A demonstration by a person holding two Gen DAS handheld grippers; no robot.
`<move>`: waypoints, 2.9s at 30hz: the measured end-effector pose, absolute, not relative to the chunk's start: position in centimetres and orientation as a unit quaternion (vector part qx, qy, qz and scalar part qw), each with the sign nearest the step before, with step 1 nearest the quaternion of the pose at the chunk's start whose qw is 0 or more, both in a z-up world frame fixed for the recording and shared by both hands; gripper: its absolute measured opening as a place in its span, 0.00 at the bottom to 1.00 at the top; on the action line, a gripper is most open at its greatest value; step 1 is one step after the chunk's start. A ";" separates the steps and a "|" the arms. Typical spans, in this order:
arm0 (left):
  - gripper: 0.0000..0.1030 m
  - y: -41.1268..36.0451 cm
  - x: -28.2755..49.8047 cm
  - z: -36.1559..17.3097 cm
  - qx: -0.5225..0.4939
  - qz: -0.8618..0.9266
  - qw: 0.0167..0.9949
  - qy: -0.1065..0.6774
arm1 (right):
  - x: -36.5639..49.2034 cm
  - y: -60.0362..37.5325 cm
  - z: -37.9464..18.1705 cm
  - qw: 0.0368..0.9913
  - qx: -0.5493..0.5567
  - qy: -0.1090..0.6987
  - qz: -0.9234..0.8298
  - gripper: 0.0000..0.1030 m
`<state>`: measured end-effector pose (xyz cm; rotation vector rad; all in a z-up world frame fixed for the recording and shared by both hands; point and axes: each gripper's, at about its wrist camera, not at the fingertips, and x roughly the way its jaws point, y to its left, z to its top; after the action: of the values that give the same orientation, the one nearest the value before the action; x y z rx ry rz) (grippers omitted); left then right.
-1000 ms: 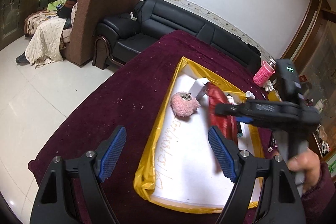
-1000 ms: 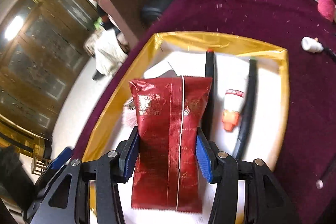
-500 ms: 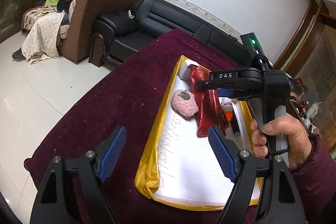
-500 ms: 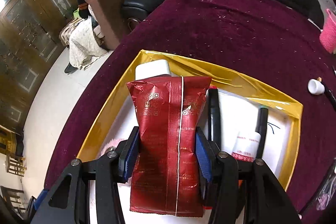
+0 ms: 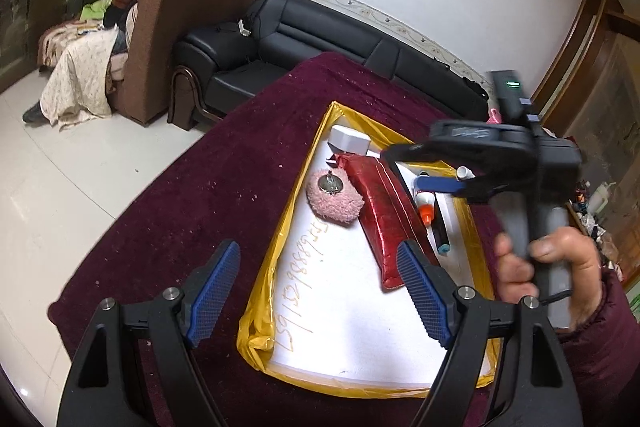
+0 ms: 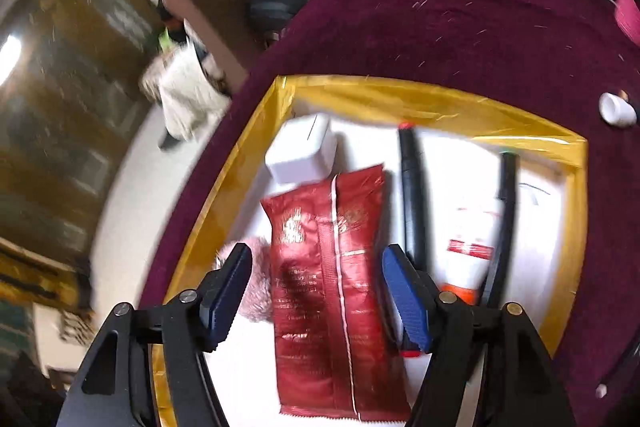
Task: Organize objects
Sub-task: 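Lower the red pouch into the yellow box and open the right tool, then grasp the black marker lying on the table with the left tool, then lift the black marker with the left tool while the right tool grasps the white toothpaste box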
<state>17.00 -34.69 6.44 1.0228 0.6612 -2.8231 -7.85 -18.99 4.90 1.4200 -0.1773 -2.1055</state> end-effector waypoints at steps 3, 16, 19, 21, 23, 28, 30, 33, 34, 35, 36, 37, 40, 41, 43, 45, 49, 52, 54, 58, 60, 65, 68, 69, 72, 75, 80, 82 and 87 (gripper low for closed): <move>0.82 -34.3 17.1 7.1 0.328 -0.921 0.037 0.206 | -6.7 -14.9 7.8 0.282 0.485 -0.066 -0.825 0.83; 0.82 -27.0 14.9 9.2 0.348 -0.925 -0.022 0.149 | 1.3 6.8 14.4 0.073 0.252 0.019 -0.965 1.00; 0.83 -23.7 14.2 10.2 0.347 -0.930 -0.041 0.115 | -0.5 12.6 12.4 0.019 0.336 -0.025 -0.941 1.00; 0.84 -21.5 13.5 10.6 0.350 -0.930 -0.055 0.095 | -0.5 17.1 11.1 0.016 0.353 -0.103 -0.930 1.00; 0.85 -18.7 12.6 10.7 0.358 -0.928 -0.073 0.077 | -0.1 20.4 10.4 0.013 0.355 -0.152 -0.922 1.00; 0.85 -11.7 9.9 10.2 0.363 -0.926 -0.099 0.022 | 0.6 24.6 9.2 -0.023 0.336 -0.190 -0.922 1.00; 0.85 -9.1 8.7 9.8 0.360 -0.927 -0.105 -0.009 | 0.9 26.2 8.4 -0.029 0.326 -0.204 -0.923 1.00; 0.85 -5.1 6.8 8.6 0.366 -0.921 -0.115 -0.063 | 1.3 28.0 7.2 -0.039 0.304 -0.224 -0.925 1.00; 0.85 -3.8 5.9 7.9 0.372 -0.917 -0.117 -0.083 | 1.8 28.6 7.0 -0.041 0.295 -0.230 -0.927 1.00; 0.84 -3.0 5.3 7.5 0.377 -0.914 -0.116 -0.096 | 2.1 29.1 6.7 -0.045 0.283 -0.236 -0.929 1.00; 0.84 -2.3 4.7 7.1 0.380 -0.911 -0.116 -0.108 | 2.3 29.6 6.1 -0.055 0.272 -0.237 -0.931 1.00; 0.84 -1.3 4.1 6.6 0.382 -0.908 -0.120 -0.120 | 2.2 30.1 5.6 -0.067 0.273 -0.240 -0.929 1.00; 0.84 1.1 2.3 4.8 0.389 -0.899 -0.132 -0.155 | 1.9 32.0 4.6 -0.058 0.284 -0.293 -0.911 1.00; 0.84 1.7 1.8 4.3 0.391 -0.896 -0.136 -0.163 | 1.9 32.3 4.5 -0.062 0.285 -0.298 -0.909 1.00; 0.84 3.1 0.7 3.3 0.394 -0.890 -0.145 -0.179 | 2.0 32.7 4.4 -0.058 0.285 -0.310 -0.905 1.00; 0.78 4.2 -0.2 2.2 0.400 -0.883 -0.146 -0.199 | 2.2 33.0 4.3 -0.059 0.283 -0.320 -0.902 1.00; 0.22 5.1 -1.0 1.2 0.426 -0.871 -0.166 -0.179 | 2.3 33.3 3.9 -0.060 0.291 -0.331 -0.896 1.00; 0.13 4.5 -0.2 1.4 0.435 -0.871 -0.164 -0.157 | 2.1 33.3 3.8 -0.060 0.293 -0.327 -0.897 1.00; 0.14 3.8 0.6 1.5 0.441 -0.871 -0.162 -0.145 | 2.1 32.9 4.0 -0.063 0.293 -0.315 -0.900 1.00; 0.14 1.2 2.5 1.7 0.470 -0.863 -0.156 -0.095 | 1.8 32.4 4.1 -0.067 0.295 -0.299 -0.905 1.00; 0.17 0.9 2.7 1.7 0.470 -0.864 -0.156 -0.092 | 1.6 32.3 4.0 -0.070 0.297 -0.293 -0.906 1.00; 0.35 1.6 1.5 1.3 0.450 -0.877 -0.134 -0.099 | 1.6 32.3 4.0 -0.084 0.298 -0.281 -0.908 1.00; 0.13 1.9 1.3 1.4 0.452 -0.876 -0.144 -0.091 | 1.8 32.6 4.1 -0.094 0.294 -0.277 -0.910 1.00; 0.13 1.9 1.4 1.5 0.454 -0.875 -0.140 -0.091 | 1.8 32.6 4.1 -0.096 0.294 -0.277 -0.910 1.00; 0.13 1.3 2.1 2.3 0.446 -0.880 -0.147 -0.074 | 1.9 32.7 4.0 -0.101 0.294 -0.277 -0.909 1.00; 0.14 -0.1 3.0 4.2 0.431 -0.889 -0.151 -0.039 | 1.9 32.8 4.0 -0.109 0.294 -0.271 -0.910 1.00; 0.14 -2.1 5.1 7.8 0.386 -0.907 -0.170 0.006 | 2.1 32.4 4.4 -0.123 0.289 -0.252 -0.915 1.00; 0.14 -3.0 5.7 8.6 0.374 -0.910 -0.178 0.022 | 2.3 32.2 4.7 -0.130 0.282 -0.244 -0.919 1.00; 0.14 -5.8 7.3 9.6 0.360 -0.914 -0.182 0.047 | 4.3 30.5 7.6 -0.157 0.232 -0.202 -0.939 1.00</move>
<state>7.35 -5.77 9.56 1.2834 0.1688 -3.2599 4.33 30.48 7.57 0.8107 -0.7064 -3.2853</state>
